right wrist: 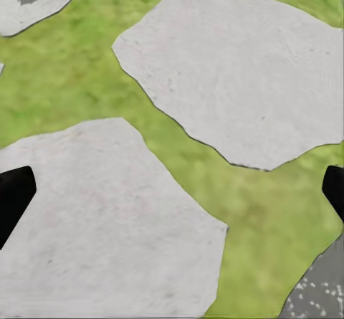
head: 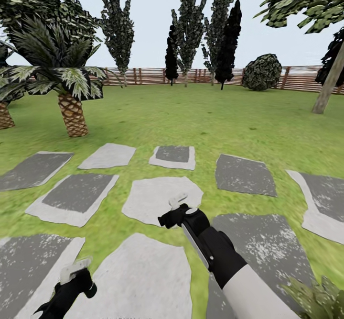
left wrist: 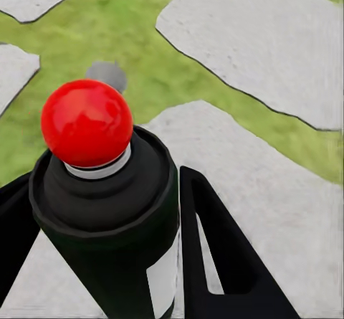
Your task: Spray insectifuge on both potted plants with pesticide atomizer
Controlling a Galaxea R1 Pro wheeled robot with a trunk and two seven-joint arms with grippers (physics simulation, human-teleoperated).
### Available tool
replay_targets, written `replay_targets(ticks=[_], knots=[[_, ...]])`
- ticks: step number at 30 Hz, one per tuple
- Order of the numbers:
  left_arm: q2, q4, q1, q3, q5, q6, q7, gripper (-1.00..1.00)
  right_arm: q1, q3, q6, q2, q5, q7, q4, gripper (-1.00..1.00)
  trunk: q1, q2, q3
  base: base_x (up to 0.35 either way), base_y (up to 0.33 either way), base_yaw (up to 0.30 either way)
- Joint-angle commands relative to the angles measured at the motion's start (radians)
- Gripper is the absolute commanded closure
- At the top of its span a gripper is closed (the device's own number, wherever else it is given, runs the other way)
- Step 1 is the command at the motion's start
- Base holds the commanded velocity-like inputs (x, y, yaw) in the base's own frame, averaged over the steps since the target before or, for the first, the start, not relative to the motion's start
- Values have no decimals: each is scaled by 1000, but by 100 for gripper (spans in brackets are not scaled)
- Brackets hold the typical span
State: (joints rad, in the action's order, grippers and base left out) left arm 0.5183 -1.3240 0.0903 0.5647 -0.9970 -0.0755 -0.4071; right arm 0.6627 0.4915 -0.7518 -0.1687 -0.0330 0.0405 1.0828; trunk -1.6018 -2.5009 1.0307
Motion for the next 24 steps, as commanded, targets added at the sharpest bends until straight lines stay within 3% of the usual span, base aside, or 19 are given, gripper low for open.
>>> replay_targets(ticks=[1,20,22,23,24], knots=[[-4,16,-9,-9,2,0,20,100,0,-3,-12,0,-4,1,3,-100,0,0,0,0,0,270],[0,25,-22,-49,1,-1,21,100,0,10,-33,-1,-5,1,26,-100,0,0,0,0,0,270],[-1,28,-43,-96,2,-1,25,100,0,10,-33,-1,-5,1,26,-100,0,0,0,0,0,270],[-16,37,-66,-151,11,-3,26,100,0,10,-34,-2,-5,1,26,-100,0,0,0,0,0,270],[-32,45,-75,-171,21,-4,26,100,0,10,-34,-2,-5,1,26,-100,0,0,0,0,0,270]])
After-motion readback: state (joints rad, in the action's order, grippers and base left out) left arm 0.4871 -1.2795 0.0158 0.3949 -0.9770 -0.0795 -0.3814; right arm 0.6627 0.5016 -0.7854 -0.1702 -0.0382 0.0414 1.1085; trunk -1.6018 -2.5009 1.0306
